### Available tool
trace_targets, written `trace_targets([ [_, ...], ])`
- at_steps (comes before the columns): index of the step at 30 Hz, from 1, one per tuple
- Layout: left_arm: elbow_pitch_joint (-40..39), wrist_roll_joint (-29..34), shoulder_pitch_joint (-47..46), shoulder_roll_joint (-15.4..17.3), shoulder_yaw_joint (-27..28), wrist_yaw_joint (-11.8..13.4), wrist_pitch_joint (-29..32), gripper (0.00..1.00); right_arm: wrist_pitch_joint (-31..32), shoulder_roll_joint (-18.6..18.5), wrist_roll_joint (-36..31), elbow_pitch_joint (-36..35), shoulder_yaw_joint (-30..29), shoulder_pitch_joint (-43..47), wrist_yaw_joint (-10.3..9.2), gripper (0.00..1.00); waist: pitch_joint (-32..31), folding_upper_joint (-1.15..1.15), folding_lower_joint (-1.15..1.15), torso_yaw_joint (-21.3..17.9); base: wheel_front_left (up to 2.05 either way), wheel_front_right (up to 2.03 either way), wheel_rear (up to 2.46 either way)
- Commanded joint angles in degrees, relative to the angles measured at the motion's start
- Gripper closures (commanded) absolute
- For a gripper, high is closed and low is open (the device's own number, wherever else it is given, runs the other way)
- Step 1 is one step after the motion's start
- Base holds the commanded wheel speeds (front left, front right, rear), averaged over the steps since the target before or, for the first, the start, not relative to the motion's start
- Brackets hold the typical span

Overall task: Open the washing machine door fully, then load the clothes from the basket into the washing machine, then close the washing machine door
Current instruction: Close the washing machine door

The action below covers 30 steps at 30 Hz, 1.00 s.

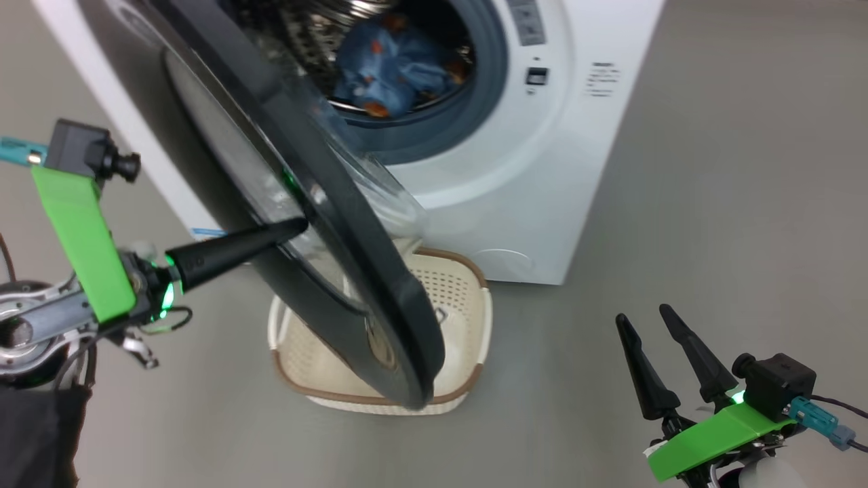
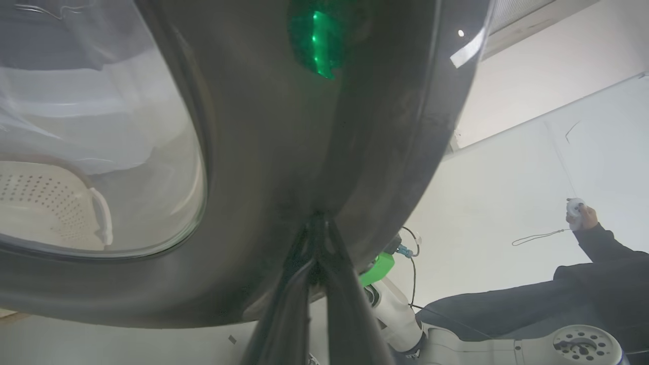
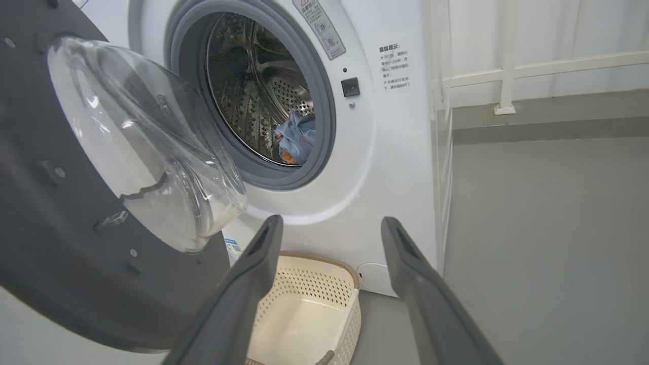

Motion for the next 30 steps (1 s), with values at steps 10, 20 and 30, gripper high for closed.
trace_targets([
  [10, 0.05, 1.97, -3.08, 0.73, 3.10, -0.23, -4.22, 1.00, -0.27, 0.44, -0.50, -1.80, -0.11, -1.09, 0.09, 0.00, 1.23, 0.00, 0.00, -3.61, 0.00, 0.00, 0.00],
  [20, -1.82, 3.10, 3.40, 2.07, 5.06, -0.23, -8.22, 1.00, -0.27, 0.07, -0.44, -1.46, 0.15, 0.14, 0.09, 0.00, -0.91, 0.00, 0.00, -0.11, 0.00, 0.00, 0.00],
  [30, -4.38, 8.80, 12.71, 5.84, 6.59, -0.23, -20.33, 0.71, -0.27, -0.54, -0.28, -1.49, 0.47, 0.82, 0.09, 0.00, -1.68, 0.00, 0.00, 1.36, 0.00, 0.00, 0.00],
])
